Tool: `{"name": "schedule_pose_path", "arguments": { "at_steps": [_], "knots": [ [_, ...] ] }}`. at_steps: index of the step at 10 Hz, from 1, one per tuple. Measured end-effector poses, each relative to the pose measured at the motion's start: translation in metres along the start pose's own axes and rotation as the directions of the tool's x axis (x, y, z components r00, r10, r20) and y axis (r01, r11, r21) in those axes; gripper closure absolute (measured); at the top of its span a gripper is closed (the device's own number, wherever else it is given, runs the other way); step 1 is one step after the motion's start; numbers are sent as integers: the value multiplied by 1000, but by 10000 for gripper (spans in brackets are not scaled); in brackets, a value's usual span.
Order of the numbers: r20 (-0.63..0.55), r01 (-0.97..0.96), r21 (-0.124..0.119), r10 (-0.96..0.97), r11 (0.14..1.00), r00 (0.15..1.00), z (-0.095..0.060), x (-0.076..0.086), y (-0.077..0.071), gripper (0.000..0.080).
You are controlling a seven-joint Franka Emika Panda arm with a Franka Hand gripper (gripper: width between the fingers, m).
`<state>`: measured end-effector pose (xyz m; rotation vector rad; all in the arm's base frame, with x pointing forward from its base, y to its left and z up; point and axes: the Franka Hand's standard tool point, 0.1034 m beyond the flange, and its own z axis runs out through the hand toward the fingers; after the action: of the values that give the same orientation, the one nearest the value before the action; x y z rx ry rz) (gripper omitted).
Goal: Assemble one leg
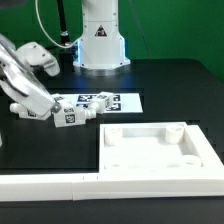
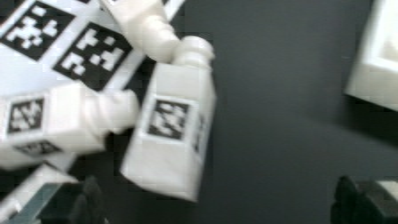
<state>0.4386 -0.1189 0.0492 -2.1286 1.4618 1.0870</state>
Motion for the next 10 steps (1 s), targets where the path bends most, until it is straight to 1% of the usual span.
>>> {"name": "schedule_pose_path", "arguments": {
  "at_steps": [1,2,3,5,7,8,10],
  "knots": [
    [57,-29,-11,29,1000,998,7,10,8,150],
    [104,-31,-26,33,999,994,5,17,8,150],
    [98,-29,-27,31,999,995,5,20,6,150],
    [99,-41,-32,44,999,994,7,21,6,150],
    [109,-91,-51,96,995,989,19,29,10,150],
    [118,-112,-48,117,993,986,22,29,9,150],
    [116,-124,-56,129,991,985,25,26,6,150]
  ]
}}
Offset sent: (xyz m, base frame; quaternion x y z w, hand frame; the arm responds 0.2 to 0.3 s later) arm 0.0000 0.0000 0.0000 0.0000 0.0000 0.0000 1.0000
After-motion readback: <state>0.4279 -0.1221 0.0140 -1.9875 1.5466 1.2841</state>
